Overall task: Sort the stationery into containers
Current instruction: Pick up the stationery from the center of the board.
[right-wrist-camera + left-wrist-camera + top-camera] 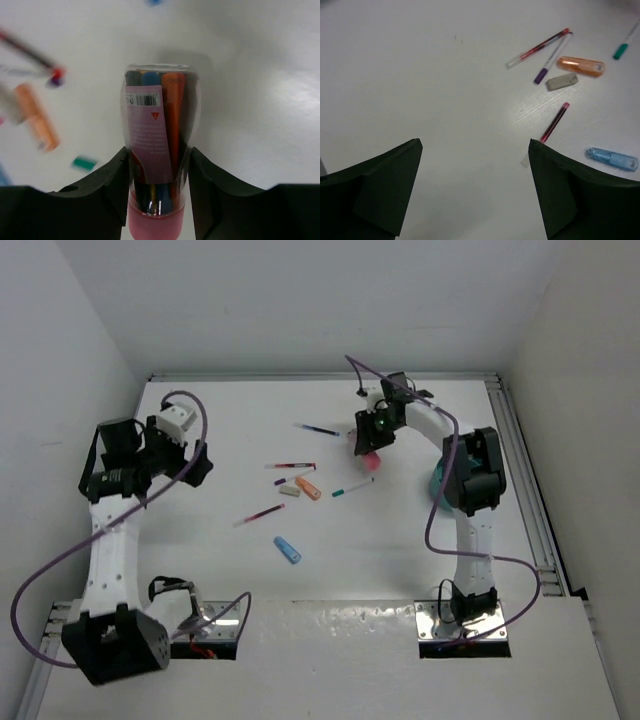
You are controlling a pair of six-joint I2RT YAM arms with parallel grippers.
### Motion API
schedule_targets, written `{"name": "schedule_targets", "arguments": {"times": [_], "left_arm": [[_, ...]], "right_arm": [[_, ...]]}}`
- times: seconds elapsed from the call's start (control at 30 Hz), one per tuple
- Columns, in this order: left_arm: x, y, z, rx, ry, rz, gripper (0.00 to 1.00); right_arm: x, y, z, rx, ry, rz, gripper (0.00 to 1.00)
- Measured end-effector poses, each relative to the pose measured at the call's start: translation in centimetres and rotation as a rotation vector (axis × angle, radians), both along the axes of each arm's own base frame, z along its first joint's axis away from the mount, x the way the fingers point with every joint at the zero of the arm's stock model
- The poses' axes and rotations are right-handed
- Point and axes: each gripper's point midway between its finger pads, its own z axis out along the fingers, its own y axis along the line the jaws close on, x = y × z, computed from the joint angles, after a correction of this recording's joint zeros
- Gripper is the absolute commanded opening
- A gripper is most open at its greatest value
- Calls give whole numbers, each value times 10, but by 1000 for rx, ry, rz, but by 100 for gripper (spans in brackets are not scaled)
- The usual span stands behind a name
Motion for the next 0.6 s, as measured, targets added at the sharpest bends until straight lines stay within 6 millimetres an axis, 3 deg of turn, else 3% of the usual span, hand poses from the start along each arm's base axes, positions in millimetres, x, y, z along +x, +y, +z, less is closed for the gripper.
{"name": "schedule_targets", "arguments": {"times": [0.07, 0.2, 0.37, 0.47, 0.53, 0.6], "left_arm": [[-14, -19, 28, 62, -146, -145, 92], [-49, -55, 70, 257, -442, -438, 92], [-90, -91, 84, 450, -654, -740, 89], [-101, -105, 82, 495, -664, -895, 86], [-104, -111, 84, 513, -654, -983, 84], [-107, -117, 89, 534, -659, -1056, 82]], "right_arm": [[-27, 21, 28, 55, 27, 107, 0], [-88, 73, 102, 204, 36, 303, 0], [-181, 133, 177, 374, 50, 539, 0], [-245, 152, 194, 415, 108, 670, 0], [-274, 159, 195, 413, 146, 732, 0], [-291, 165, 194, 413, 174, 771, 0]]}}
